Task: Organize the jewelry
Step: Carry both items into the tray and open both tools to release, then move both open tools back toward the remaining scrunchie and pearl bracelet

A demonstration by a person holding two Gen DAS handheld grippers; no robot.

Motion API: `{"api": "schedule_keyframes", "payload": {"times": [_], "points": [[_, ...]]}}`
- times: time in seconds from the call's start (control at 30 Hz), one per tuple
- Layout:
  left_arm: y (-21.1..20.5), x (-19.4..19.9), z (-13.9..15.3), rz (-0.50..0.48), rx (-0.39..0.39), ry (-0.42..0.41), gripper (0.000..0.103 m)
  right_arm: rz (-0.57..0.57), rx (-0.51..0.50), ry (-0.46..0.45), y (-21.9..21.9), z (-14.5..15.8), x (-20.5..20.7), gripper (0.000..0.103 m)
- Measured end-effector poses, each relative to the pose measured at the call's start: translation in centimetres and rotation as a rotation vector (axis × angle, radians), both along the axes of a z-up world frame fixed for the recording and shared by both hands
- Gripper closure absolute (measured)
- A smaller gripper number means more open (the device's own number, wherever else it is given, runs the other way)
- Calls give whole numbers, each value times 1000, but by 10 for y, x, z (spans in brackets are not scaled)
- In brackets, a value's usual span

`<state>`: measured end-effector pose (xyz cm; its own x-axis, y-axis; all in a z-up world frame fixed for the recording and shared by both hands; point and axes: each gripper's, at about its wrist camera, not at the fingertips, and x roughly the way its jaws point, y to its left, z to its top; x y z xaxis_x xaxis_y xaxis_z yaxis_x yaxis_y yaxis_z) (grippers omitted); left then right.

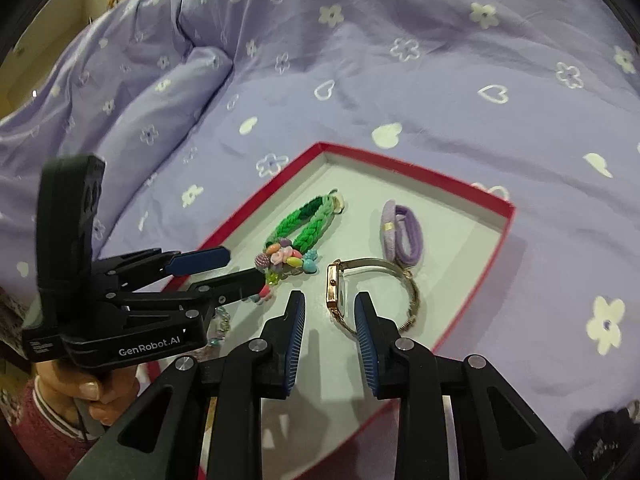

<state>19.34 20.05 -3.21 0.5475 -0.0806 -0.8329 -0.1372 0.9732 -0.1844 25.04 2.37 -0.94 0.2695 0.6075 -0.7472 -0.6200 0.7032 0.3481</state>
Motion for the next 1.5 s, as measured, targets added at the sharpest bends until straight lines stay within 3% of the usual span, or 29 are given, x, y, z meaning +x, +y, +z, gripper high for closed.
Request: {"api": "schedule_keyframes", "payload": {"times": [0.27,0.6,1.0,1.5], "points": [[-12,-24,22,12,-45,-49,42,-63,76,-24,-46,27,-16,57],[-64,-43,42,-66,-62,-81,38,-182,86,-18,-123,32,-44,56],[-121,-52,39,-154,-74,-66,36,-365,60,-8,-220,22,-75,56],[-191,-23,32,-289,-71,-27,36,-442,25,-29,-262,13,-84,55]]}}
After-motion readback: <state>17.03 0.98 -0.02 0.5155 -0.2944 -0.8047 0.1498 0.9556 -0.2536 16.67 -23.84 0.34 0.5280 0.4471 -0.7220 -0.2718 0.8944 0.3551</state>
